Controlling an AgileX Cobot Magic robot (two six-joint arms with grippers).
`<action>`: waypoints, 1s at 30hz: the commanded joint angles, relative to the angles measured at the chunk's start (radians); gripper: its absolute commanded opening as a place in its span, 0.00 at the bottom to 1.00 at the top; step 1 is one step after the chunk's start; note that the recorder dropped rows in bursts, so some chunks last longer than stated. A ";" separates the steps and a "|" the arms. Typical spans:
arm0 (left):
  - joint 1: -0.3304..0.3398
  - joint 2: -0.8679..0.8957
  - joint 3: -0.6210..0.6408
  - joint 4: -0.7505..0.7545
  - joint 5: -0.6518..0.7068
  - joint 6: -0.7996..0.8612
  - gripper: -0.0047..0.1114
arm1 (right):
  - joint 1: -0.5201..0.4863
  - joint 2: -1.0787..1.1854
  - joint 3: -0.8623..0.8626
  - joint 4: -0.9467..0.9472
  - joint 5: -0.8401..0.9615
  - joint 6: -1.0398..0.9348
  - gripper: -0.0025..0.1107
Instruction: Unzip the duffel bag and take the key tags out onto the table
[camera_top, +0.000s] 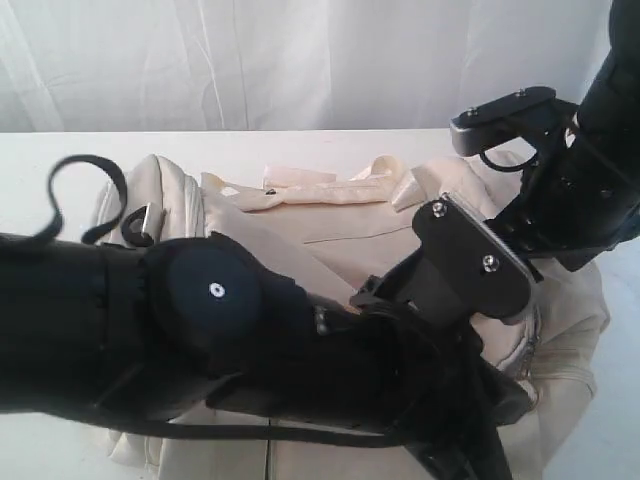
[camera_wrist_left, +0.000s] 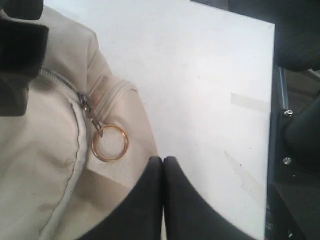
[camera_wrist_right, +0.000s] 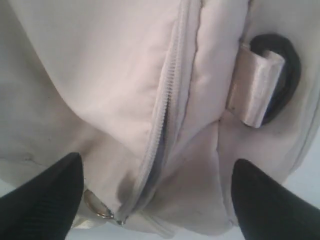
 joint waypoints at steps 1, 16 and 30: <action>0.033 0.030 -0.036 -0.012 0.073 0.013 0.04 | 0.001 0.054 -0.005 -0.010 0.003 -0.012 0.55; -0.044 0.063 -0.445 1.234 0.708 -1.140 0.04 | -0.003 0.088 -0.051 0.116 -0.041 0.005 0.02; -0.059 0.151 -0.445 1.266 0.499 -1.216 0.11 | -0.005 0.088 -0.168 0.125 0.077 0.011 0.02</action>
